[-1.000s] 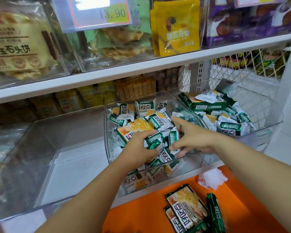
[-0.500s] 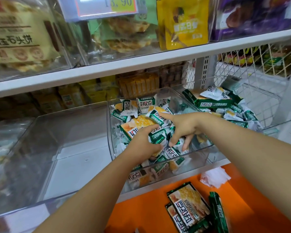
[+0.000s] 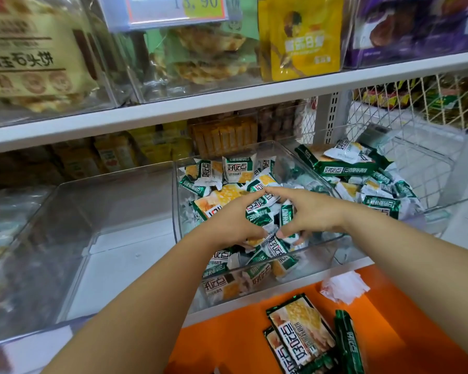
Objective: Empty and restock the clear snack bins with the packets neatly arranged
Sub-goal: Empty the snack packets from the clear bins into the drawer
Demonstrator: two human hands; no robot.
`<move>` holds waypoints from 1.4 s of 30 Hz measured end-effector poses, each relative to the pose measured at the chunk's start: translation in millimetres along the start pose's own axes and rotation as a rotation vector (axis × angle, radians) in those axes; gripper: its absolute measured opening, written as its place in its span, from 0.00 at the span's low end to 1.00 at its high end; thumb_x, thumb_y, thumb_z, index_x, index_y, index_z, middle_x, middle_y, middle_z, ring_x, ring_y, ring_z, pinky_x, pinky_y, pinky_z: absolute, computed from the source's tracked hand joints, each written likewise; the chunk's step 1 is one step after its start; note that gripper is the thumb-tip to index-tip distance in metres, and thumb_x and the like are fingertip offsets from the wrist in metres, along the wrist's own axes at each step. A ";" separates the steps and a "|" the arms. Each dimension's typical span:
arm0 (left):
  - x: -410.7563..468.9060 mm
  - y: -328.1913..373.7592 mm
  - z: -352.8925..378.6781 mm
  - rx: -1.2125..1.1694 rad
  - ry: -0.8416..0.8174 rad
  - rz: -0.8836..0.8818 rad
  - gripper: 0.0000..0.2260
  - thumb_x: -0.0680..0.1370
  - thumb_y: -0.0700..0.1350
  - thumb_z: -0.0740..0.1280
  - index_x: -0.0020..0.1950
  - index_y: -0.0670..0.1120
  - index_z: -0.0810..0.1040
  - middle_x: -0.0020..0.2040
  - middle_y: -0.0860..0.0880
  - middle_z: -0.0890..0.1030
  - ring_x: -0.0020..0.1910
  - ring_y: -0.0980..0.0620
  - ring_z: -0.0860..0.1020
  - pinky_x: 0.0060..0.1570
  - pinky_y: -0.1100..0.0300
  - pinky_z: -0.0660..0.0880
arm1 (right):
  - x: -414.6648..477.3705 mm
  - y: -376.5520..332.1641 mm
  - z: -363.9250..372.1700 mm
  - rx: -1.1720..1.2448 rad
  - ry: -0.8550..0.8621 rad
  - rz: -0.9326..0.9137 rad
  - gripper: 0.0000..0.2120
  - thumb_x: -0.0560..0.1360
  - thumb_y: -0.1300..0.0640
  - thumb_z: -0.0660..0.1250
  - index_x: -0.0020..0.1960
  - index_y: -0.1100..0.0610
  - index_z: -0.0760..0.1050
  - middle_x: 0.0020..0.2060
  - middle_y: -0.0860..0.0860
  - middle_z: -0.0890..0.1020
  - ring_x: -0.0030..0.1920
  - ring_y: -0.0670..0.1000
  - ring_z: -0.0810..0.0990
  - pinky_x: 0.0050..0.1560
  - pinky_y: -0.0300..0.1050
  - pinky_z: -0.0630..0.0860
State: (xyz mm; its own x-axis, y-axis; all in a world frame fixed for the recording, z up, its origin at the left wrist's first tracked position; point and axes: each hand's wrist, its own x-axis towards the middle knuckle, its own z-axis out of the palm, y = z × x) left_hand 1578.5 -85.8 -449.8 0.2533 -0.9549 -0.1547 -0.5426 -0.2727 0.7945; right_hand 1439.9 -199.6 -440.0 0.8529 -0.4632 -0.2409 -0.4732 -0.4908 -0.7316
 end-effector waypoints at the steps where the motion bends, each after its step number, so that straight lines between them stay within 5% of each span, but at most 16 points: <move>1: -2.5 -0.5 -0.2 0.042 0.026 0.039 0.38 0.74 0.38 0.71 0.77 0.59 0.57 0.78 0.53 0.55 0.51 0.63 0.70 0.37 0.75 0.75 | -3.0 0.1 0.5 -0.046 0.045 -0.031 0.46 0.70 0.62 0.75 0.77 0.42 0.52 0.76 0.50 0.56 0.55 0.49 0.79 0.46 0.35 0.76; 4: -11.6 2.4 -4.2 0.118 0.107 0.130 0.38 0.74 0.40 0.71 0.76 0.60 0.56 0.78 0.53 0.56 0.61 0.61 0.70 0.42 0.74 0.73 | -15.0 -7.2 -1.2 -0.160 0.155 -0.115 0.46 0.69 0.56 0.76 0.77 0.42 0.51 0.76 0.46 0.59 0.71 0.46 0.63 0.61 0.35 0.62; 7: -29.5 13.2 -12.7 0.203 0.191 0.211 0.38 0.74 0.43 0.72 0.76 0.61 0.56 0.77 0.55 0.57 0.74 0.55 0.60 0.64 0.66 0.62 | -34.1 -25.9 -2.8 -0.141 0.228 -0.183 0.44 0.70 0.55 0.75 0.76 0.40 0.52 0.75 0.44 0.60 0.71 0.48 0.65 0.57 0.36 0.66; 13: -108.5 33.2 -22.0 0.261 0.312 0.316 0.37 0.74 0.46 0.72 0.76 0.59 0.56 0.75 0.56 0.60 0.72 0.59 0.61 0.71 0.62 0.59 | -89.4 -73.6 21.7 -0.164 0.310 -0.319 0.43 0.70 0.55 0.75 0.76 0.40 0.52 0.73 0.38 0.61 0.63 0.32 0.58 0.59 0.28 0.57; 16: -160.0 25.1 -18.3 0.241 0.325 0.293 0.36 0.73 0.45 0.73 0.75 0.60 0.58 0.73 0.56 0.62 0.69 0.59 0.65 0.68 0.58 0.68 | -117.5 -92.1 52.5 -0.163 0.265 -0.349 0.43 0.70 0.54 0.75 0.75 0.39 0.53 0.73 0.37 0.61 0.62 0.30 0.57 0.58 0.22 0.57; 20: -220.4 -11.7 -13.1 0.293 0.268 0.269 0.35 0.72 0.48 0.74 0.71 0.63 0.57 0.67 0.61 0.65 0.61 0.70 0.61 0.58 0.83 0.59 | -138.9 -100.6 112.3 -0.109 0.159 -0.311 0.44 0.69 0.54 0.75 0.75 0.38 0.53 0.74 0.40 0.61 0.71 0.39 0.60 0.70 0.40 0.61; 25: -282.6 -86.9 -7.7 0.270 0.086 0.079 0.34 0.72 0.52 0.73 0.72 0.64 0.57 0.66 0.65 0.63 0.60 0.73 0.60 0.60 0.80 0.58 | -138.6 -92.0 204.0 -0.085 -0.036 -0.241 0.43 0.70 0.52 0.75 0.74 0.35 0.53 0.69 0.34 0.60 0.64 0.33 0.58 0.56 0.27 0.61; 30: -310.2 -175.9 -6.6 0.272 -0.099 -0.104 0.38 0.73 0.54 0.72 0.76 0.60 0.54 0.67 0.66 0.62 0.60 0.73 0.58 0.53 0.86 0.53 | -96.5 -80.7 287.7 -0.018 -0.223 -0.121 0.41 0.70 0.54 0.76 0.75 0.42 0.58 0.72 0.40 0.62 0.69 0.37 0.59 0.58 0.24 0.57; 35: -296.3 -263.8 -11.8 0.302 -0.140 -0.275 0.39 0.74 0.57 0.70 0.78 0.57 0.51 0.76 0.55 0.61 0.72 0.58 0.62 0.66 0.67 0.60 | -21.1 -72.4 367.3 0.099 -0.352 0.057 0.42 0.68 0.56 0.77 0.75 0.45 0.59 0.75 0.48 0.61 0.69 0.54 0.70 0.65 0.50 0.72; 39: -290.9 -322.7 -15.4 0.340 -0.136 -0.406 0.38 0.75 0.50 0.71 0.78 0.57 0.50 0.78 0.48 0.54 0.75 0.47 0.59 0.70 0.54 0.63 | 15.3 -60.4 401.5 -0.006 -0.429 0.083 0.39 0.71 0.58 0.74 0.76 0.48 0.59 0.76 0.50 0.60 0.69 0.52 0.68 0.52 0.31 0.69; 42: -290.9 -338.1 -15.6 0.347 -0.192 -0.472 0.41 0.75 0.48 0.72 0.77 0.61 0.47 0.79 0.47 0.39 0.75 0.42 0.60 0.67 0.52 0.68 | 26.0 -55.6 411.7 -0.055 -0.473 0.074 0.41 0.70 0.58 0.74 0.76 0.47 0.56 0.76 0.50 0.60 0.66 0.51 0.71 0.58 0.40 0.69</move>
State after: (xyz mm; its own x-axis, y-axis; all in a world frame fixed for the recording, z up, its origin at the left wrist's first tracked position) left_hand 1700.8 286.1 -664.2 0.3988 -0.7168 -0.5719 -0.6440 -0.6629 0.3818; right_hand 1579.1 119.4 -668.2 0.8173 -0.1177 -0.5640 -0.5362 -0.5136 -0.6699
